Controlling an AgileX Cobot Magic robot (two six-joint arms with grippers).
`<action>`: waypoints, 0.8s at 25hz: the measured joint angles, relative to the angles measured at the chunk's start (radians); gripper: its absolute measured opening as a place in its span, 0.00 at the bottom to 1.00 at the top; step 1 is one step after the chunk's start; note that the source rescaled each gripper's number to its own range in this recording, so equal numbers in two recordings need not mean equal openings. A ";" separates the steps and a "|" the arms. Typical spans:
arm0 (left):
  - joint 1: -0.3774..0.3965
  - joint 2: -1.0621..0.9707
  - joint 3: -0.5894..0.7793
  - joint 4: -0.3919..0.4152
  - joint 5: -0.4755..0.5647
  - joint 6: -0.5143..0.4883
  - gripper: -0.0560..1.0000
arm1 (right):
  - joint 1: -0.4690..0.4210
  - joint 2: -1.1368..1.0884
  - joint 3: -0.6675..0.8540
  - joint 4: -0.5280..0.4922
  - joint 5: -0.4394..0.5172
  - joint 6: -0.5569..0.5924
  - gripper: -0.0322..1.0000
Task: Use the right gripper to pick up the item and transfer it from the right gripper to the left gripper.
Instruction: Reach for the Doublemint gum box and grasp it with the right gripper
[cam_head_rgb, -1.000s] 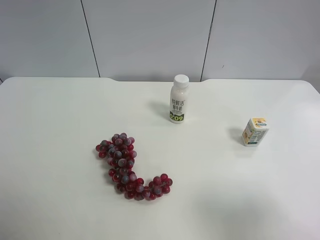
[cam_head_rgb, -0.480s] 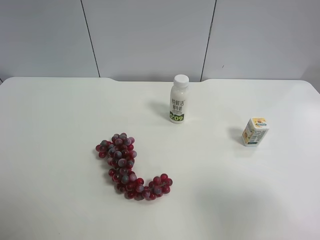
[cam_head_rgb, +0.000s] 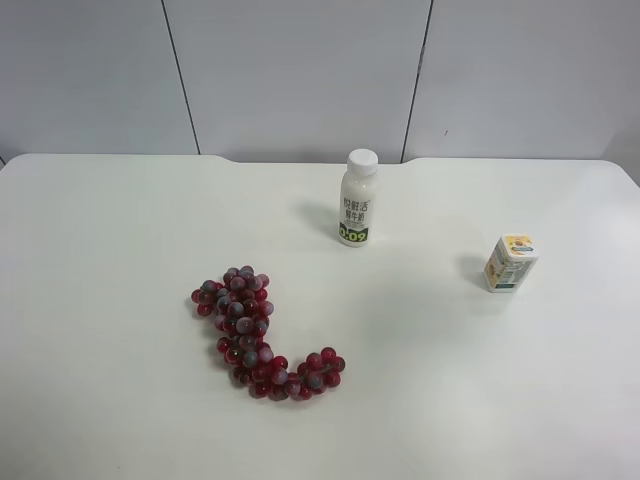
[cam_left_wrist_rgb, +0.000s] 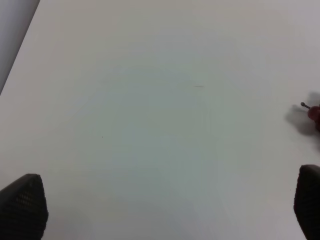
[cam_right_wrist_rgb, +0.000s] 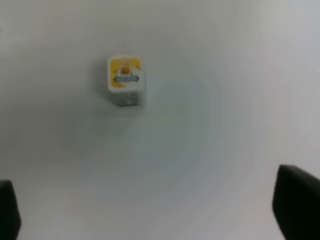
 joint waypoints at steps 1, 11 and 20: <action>0.000 0.000 0.000 0.000 0.000 0.000 1.00 | 0.000 0.048 -0.025 0.000 0.005 0.000 1.00; 0.000 0.000 0.000 0.000 0.000 0.000 1.00 | 0.000 0.428 -0.192 0.000 0.039 0.010 1.00; 0.000 0.000 0.000 0.000 0.000 -0.002 1.00 | 0.000 0.653 -0.207 0.000 -0.010 0.021 1.00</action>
